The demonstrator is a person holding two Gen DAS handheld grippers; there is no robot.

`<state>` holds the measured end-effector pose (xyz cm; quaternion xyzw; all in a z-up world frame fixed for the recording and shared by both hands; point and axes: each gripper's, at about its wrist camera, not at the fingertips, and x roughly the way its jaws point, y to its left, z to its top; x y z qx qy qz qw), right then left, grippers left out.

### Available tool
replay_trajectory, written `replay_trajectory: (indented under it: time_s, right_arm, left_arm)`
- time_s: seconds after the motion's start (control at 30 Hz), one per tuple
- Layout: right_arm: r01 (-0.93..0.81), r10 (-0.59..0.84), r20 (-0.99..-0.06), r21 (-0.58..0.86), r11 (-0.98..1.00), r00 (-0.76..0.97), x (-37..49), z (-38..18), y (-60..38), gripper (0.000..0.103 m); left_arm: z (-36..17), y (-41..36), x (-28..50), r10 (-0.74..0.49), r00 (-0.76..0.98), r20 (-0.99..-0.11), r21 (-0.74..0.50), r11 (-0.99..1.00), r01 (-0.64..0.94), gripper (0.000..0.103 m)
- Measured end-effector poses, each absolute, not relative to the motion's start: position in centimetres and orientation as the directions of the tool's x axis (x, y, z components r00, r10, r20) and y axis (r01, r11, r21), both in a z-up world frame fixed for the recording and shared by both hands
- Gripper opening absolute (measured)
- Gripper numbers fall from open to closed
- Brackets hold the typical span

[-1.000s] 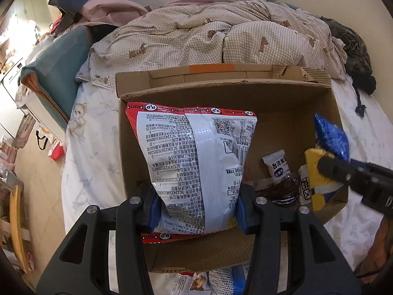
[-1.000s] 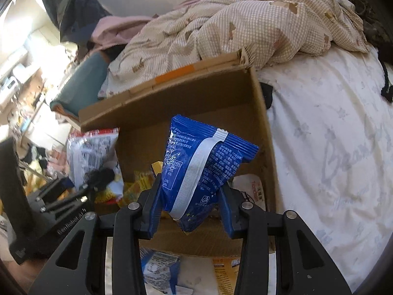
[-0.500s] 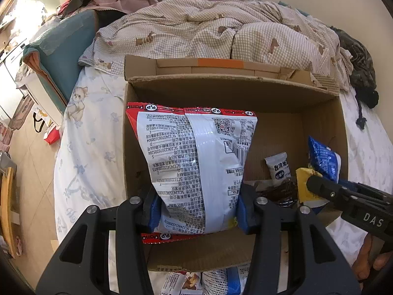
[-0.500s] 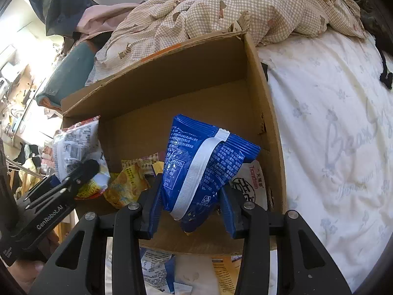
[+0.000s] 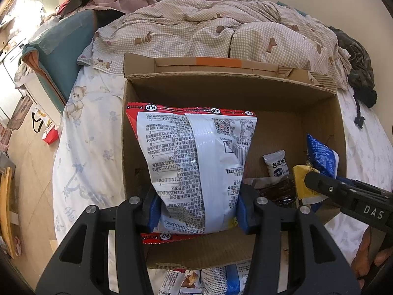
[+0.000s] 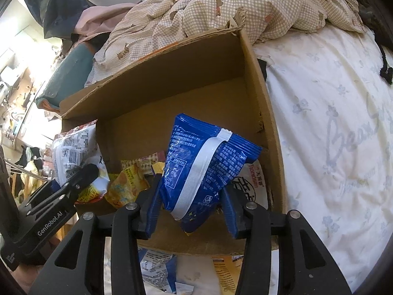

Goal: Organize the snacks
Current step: 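Carry both bags over the box and open both grippers to drop them, then withdraw both grippers from the box toward the remaining pile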

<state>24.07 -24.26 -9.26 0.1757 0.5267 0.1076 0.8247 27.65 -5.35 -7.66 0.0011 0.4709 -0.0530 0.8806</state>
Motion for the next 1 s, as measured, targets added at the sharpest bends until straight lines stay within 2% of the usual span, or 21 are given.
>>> replay_trajectory:
  time_s: [0.1,0.17,0.3,0.33,0.5,1.0]
  right_arm:
    - [0.006,0.372,-0.825,0.414,0.910,0.426,24.0,-9.2,-24.4,0.062]
    - [0.007,0.375,-0.820,0.419,0.908,0.433,23.9,-9.1,-24.6,0.069]
    - [0.020,0.384,-0.807,0.439,0.898,0.449,23.7,-8.8,-25.3,0.079]
    - [0.024,0.390,-0.802,0.448,0.894,0.451,23.7,-8.7,-25.4,0.080]
    - [0.022,0.406,-0.785,0.470,0.882,0.468,23.6,-8.1,-25.5,0.085]
    - [-0.005,0.397,-0.796,0.444,0.896,0.457,21.3,-6.7,-24.2,0.086]
  left_arm:
    - [-7.7,-5.3,27.7,-0.095,0.544,-0.834,-0.056,0.994,0.089,0.048]
    - [-7.7,-5.2,27.8,-0.095,0.540,-0.836,-0.065,0.995,0.074,0.056]
    - [-7.2,-5.1,27.5,-0.075,0.567,-0.820,-0.056,0.997,0.050,0.090]
    - [-6.9,-5.0,27.4,-0.075,0.580,-0.811,-0.059,0.997,0.047,0.096]
    - [-6.1,-4.7,27.1,-0.089,0.598,-0.796,-0.072,0.996,0.053,0.097]
    - [-3.7,-2.6,24.4,-0.092,0.616,-0.782,-0.100,0.995,0.022,0.097]
